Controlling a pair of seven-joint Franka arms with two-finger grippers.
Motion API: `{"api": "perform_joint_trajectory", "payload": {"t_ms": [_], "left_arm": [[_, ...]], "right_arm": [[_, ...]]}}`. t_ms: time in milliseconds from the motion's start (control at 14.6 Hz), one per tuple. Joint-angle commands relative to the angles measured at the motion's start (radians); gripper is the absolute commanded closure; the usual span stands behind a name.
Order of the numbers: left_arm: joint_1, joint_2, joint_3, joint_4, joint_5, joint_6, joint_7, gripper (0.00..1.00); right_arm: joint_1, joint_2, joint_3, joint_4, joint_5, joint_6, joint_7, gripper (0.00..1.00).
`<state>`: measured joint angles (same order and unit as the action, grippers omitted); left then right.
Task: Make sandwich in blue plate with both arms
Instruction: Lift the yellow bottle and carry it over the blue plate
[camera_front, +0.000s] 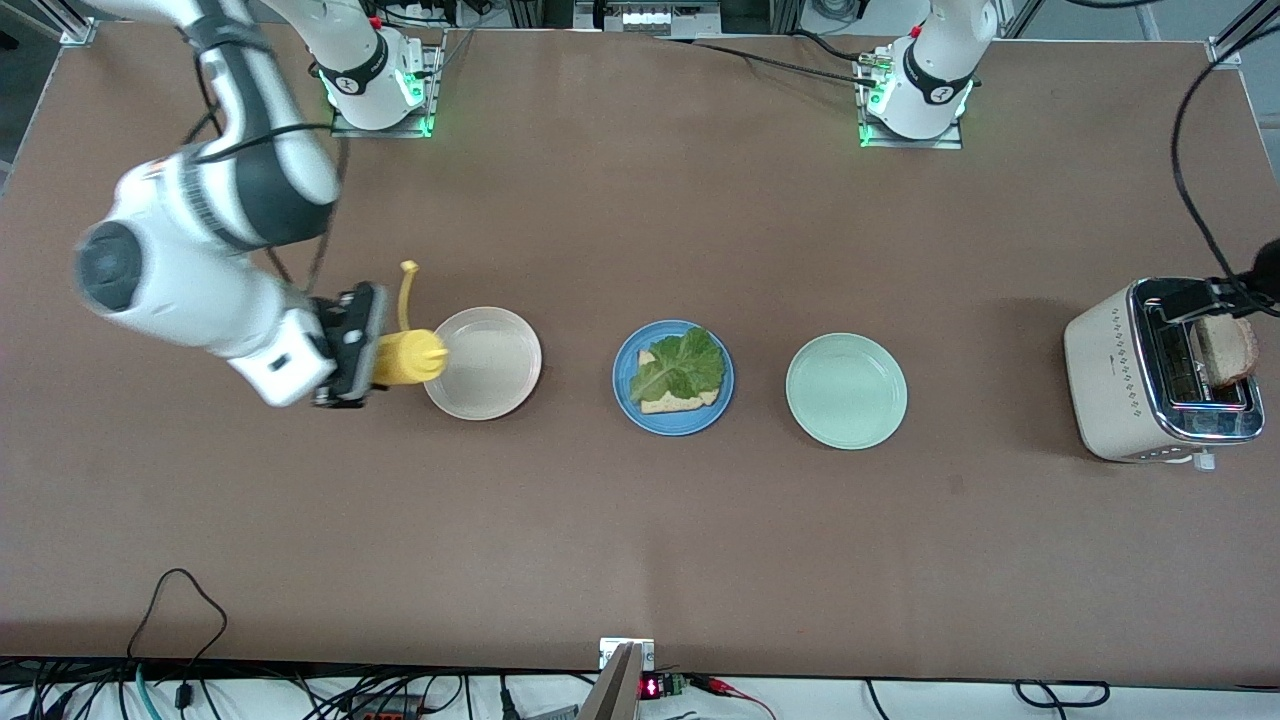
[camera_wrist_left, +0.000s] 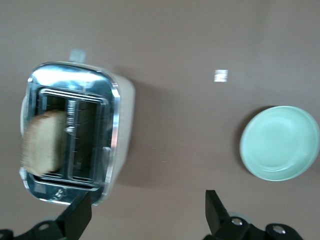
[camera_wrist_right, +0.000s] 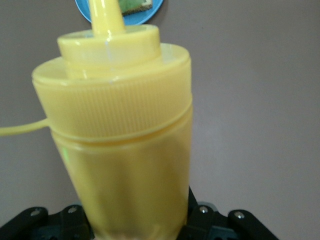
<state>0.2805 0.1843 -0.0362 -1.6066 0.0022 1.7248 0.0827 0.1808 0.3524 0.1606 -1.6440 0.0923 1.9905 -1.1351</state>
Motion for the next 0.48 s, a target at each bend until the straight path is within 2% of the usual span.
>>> {"api": "perform_joint_trajectory", "payload": {"t_ms": [0, 274, 411], "left_arm": [[0.078, 0.099, -0.002, 0.072, -0.01, -0.014, 0.119, 0.0], [0.192, 0.213, -0.002, 0.119, -0.011, -0.011, 0.353, 0.0], [0.227, 0.224, -0.002, 0.114, -0.004, 0.057, 0.412, 0.0]], "right_arm": [[0.126, 0.0, -0.015, -0.03, -0.135, 0.031, 0.185, 1.0], [0.258, 0.083, -0.024, -0.031, -0.27, 0.066, 0.273, 1.0], [0.308, 0.129, -0.03, -0.03, -0.313, 0.092, 0.354, 1.0]]}}
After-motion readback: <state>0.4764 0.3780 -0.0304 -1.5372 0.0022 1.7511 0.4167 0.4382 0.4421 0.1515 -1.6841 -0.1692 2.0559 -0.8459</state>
